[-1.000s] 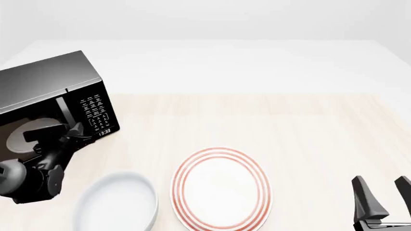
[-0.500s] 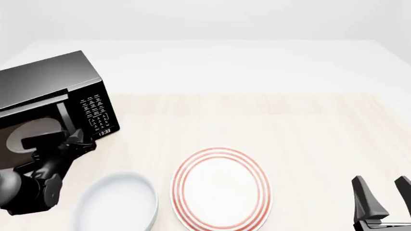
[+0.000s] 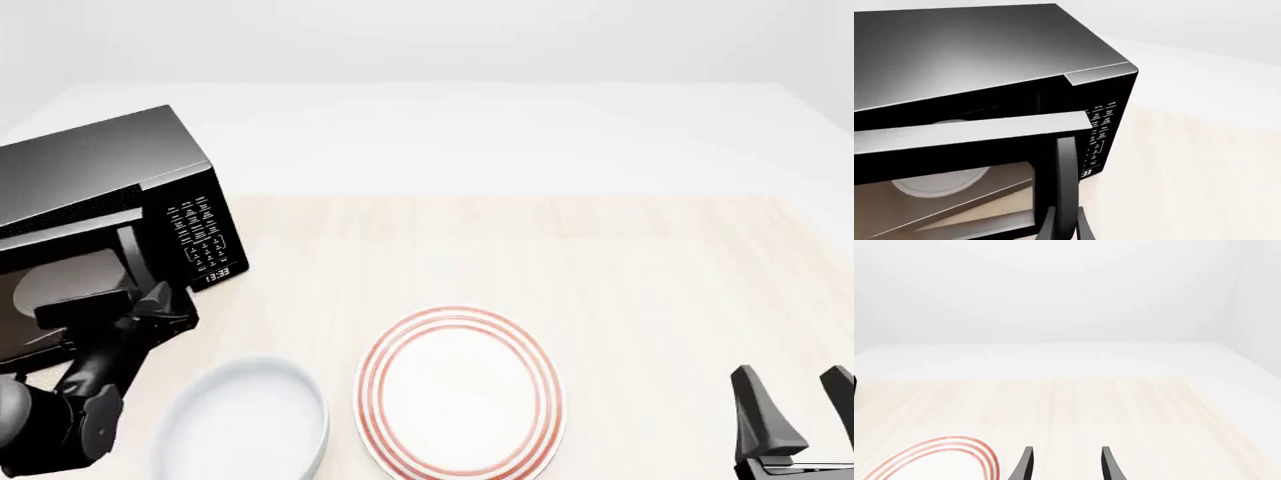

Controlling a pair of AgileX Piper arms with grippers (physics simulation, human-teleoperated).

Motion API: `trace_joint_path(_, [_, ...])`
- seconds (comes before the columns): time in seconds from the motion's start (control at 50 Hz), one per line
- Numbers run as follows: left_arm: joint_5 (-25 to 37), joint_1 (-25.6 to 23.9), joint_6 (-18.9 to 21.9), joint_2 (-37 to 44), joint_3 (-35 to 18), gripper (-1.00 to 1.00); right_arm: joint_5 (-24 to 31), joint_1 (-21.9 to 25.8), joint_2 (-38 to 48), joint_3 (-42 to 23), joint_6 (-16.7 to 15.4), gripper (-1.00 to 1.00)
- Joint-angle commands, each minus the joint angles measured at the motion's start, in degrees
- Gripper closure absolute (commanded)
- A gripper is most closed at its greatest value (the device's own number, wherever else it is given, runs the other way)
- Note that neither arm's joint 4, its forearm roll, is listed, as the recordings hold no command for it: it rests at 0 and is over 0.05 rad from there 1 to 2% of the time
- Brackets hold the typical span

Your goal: Open the microwave.

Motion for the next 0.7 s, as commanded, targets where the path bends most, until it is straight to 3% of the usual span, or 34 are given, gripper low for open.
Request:
trace_joint_path(0.02, [-3.5,-0.9,-1.0,-4.0,0.9,1.00,0.0,0.0,0.0,0.0,0.0,-1.00])
trace_joint_path(0.7, [-6.8,0.1,-2.0,-7.9,7.8,1.00,0.0,0.0,0.0,0.0,0.0,-1.00])
